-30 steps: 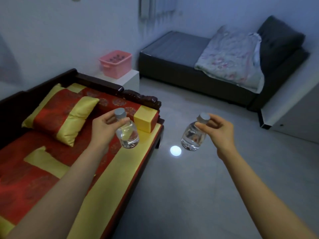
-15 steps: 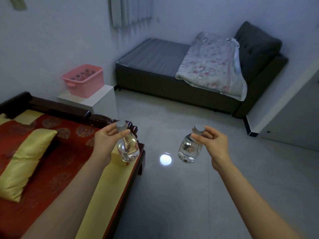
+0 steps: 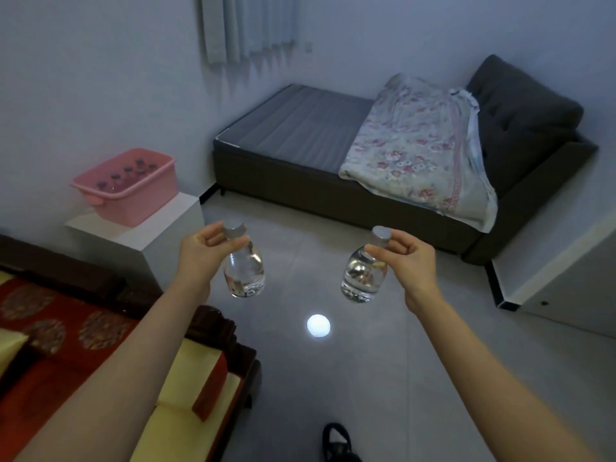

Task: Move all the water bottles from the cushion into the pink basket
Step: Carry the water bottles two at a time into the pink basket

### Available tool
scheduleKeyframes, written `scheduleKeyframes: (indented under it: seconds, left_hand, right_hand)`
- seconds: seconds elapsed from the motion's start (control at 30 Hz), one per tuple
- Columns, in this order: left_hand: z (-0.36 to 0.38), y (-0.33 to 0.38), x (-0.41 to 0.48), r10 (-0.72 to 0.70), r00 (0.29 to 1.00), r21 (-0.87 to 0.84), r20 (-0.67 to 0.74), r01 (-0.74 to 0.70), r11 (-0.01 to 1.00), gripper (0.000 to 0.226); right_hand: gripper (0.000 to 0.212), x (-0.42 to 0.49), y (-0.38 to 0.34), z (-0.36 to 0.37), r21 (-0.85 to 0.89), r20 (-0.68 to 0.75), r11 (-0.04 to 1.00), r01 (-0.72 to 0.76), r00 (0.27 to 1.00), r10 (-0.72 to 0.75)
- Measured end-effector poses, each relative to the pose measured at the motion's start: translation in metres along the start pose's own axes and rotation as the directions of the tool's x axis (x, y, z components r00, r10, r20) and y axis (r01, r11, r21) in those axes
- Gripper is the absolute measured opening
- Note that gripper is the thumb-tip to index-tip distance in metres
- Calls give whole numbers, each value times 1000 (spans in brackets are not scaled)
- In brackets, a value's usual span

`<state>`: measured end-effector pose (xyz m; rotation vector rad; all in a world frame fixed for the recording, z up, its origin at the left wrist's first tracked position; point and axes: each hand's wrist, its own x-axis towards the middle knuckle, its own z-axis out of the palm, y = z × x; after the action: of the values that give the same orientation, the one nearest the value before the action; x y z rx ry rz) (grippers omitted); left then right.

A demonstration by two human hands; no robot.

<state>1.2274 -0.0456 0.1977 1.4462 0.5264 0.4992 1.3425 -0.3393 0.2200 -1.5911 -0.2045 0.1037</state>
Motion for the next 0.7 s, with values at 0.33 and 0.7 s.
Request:
scheduleKeyframes:
  seconds: [0.33,0.7]
  left_hand:
    - [53,-6,152,56,960,-22,-276,-65,998,42]
    - [4,-14,313,125,909,7,-397,-134,991,32]
  right_hand:
    - [39,229,11,44,-57,246,998,34,969,-19]
    - [42,399,22,177,-6,398,999,54,916,-47]
